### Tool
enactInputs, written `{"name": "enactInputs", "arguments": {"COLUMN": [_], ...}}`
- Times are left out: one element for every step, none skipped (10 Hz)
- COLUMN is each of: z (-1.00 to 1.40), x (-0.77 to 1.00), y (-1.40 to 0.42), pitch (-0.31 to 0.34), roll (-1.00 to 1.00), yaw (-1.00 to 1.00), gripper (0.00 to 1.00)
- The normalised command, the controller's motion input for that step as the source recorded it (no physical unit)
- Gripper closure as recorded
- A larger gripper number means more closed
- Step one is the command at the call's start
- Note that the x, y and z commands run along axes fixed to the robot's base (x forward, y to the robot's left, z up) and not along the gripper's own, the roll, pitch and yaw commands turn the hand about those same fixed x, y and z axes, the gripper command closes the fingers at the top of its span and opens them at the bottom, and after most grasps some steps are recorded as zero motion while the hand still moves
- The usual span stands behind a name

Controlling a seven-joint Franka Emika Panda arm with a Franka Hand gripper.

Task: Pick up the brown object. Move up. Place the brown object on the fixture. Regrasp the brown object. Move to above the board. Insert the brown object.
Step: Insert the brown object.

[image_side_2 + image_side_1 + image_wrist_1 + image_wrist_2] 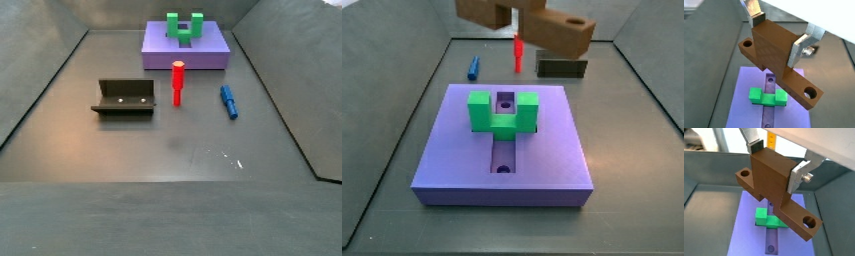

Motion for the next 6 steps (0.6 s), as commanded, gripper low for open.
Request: {"name": "enactInputs", "arguments": {"z": [-0.49, -0.47, -0.30, -0.31, -0.27, -0.30], "x": [0.05, 0.00, 0.00, 0.00, 0.00, 0.00], "y": [-0.20, -0.20, -0.18, -0.16, -0.15, -0.15], "pitch": [-0.107, -0.090, 0.000, -0.004, -0.090, -0.079], "roll": [0.00, 0.00, -0.03, -0.03, -0.08, -0.05], "yaw": [-0.86, -0.91, -0.92, -0.94, -0.92, -0.92], "gripper": [1.00, 1.00, 1.00, 1.00, 1.00, 1.00]}}
